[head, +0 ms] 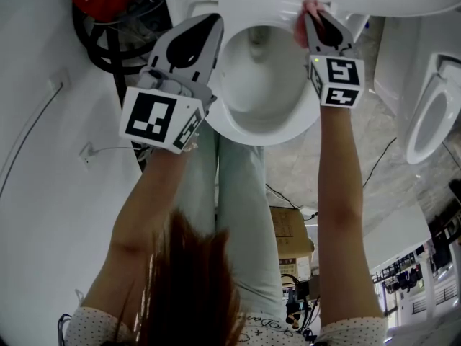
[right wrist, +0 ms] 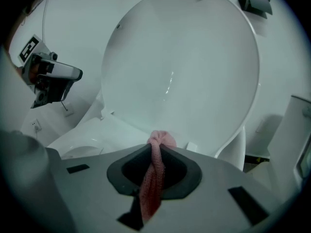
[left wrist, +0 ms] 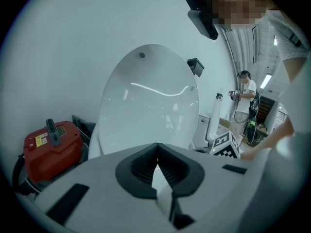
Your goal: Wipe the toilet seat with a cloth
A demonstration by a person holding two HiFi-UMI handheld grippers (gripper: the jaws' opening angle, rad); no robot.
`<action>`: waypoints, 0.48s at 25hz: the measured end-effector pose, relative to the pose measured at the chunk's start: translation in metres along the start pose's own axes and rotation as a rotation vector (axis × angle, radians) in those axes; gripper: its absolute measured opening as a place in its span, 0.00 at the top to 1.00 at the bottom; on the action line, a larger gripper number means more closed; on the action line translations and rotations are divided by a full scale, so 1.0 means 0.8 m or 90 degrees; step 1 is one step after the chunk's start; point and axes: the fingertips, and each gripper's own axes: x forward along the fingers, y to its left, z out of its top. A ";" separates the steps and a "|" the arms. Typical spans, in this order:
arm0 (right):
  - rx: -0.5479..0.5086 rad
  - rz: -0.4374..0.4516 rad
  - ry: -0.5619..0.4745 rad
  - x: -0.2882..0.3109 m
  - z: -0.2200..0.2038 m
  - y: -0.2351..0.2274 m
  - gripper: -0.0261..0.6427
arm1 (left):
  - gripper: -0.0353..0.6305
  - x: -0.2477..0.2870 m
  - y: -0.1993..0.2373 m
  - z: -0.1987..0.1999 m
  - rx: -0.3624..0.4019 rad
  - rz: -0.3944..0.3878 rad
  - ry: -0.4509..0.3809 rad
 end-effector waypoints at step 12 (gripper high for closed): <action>0.007 -0.012 0.014 -0.014 -0.014 -0.018 0.88 | 0.95 0.006 -0.008 0.003 0.005 -0.017 0.002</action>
